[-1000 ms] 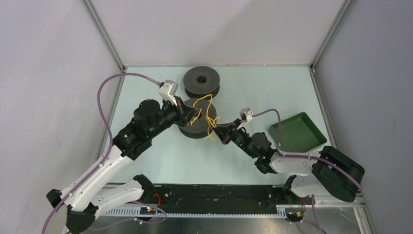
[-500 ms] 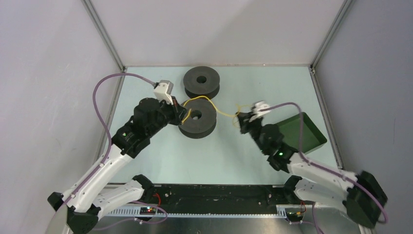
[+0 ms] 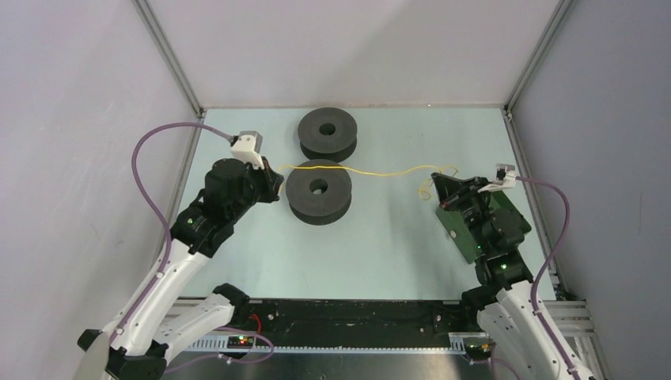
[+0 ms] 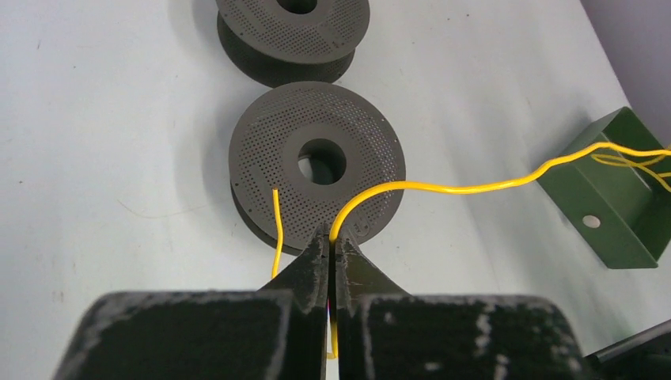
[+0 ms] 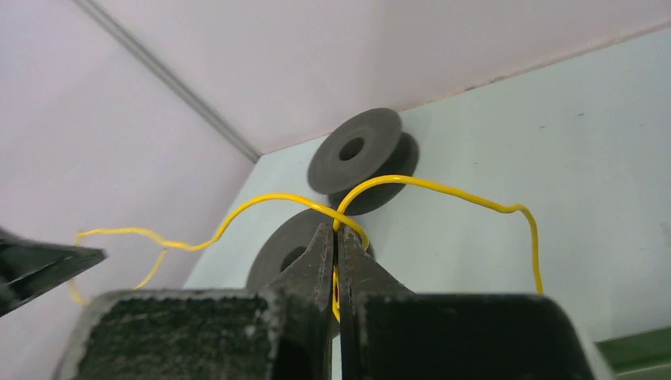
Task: Wrap the cables
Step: Adjust the cable at the center of the board.
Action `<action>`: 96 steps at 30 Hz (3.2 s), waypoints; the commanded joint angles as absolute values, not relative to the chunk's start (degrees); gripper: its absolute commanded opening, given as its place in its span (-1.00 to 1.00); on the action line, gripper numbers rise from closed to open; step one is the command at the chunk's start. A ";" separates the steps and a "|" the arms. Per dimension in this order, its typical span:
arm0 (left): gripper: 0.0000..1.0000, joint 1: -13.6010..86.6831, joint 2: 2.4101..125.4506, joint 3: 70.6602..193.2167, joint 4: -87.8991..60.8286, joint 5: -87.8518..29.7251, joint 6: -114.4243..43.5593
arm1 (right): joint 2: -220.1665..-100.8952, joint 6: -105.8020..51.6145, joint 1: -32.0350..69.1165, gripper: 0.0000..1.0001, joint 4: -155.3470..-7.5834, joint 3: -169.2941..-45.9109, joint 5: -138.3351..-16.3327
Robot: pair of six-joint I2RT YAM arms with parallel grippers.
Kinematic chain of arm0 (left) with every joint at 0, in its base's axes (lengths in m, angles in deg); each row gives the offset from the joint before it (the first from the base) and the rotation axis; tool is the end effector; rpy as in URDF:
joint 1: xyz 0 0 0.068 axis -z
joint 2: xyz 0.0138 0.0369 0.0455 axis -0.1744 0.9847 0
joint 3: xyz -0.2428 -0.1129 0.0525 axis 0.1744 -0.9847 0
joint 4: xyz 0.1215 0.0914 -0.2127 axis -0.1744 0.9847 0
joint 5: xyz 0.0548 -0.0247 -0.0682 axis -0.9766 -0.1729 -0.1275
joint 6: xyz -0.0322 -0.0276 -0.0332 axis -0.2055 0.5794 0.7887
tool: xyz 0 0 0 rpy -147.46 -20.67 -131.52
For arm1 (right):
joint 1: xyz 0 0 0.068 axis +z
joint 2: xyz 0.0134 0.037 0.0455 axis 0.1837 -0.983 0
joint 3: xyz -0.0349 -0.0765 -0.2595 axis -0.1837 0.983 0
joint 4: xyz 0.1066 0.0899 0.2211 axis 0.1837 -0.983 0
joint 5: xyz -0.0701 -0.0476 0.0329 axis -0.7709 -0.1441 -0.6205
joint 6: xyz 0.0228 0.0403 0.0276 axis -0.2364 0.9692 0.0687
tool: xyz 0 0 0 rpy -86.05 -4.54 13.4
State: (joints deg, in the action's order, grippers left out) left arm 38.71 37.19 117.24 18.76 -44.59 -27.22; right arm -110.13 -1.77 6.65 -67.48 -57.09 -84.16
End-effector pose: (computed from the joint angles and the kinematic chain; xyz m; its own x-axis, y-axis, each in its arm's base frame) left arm 0.1604 -0.0825 0.3688 -0.4272 -0.1492 -0.8918 0.2422 0.9314 -0.2718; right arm 0.1442 0.0452 0.2991 -0.0545 0.5400 -0.8399 -0.3315 0.7836 0.5254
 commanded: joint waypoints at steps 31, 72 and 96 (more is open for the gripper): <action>-1.00 27.27 49.84 127.28 13.28 -29.12 -25.80 | -119.58 -33.65 44.70 -1.00 -91.00 -70.66 -49.94; -1.00 6.82 35.97 115.61 17.68 -44.71 -29.92 | -116.91 -14.94 -19.86 -1.00 -80.60 -88.37 -100.40; -1.00 20.89 31.47 121.07 20.80 -17.54 -31.45 | -128.78 -22.24 -22.88 0.04 -107.83 -99.80 -70.81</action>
State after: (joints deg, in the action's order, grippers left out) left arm 15.84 30.19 118.49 19.73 -26.34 -29.65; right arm -131.41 -19.03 -23.30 -102.67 -95.39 -78.23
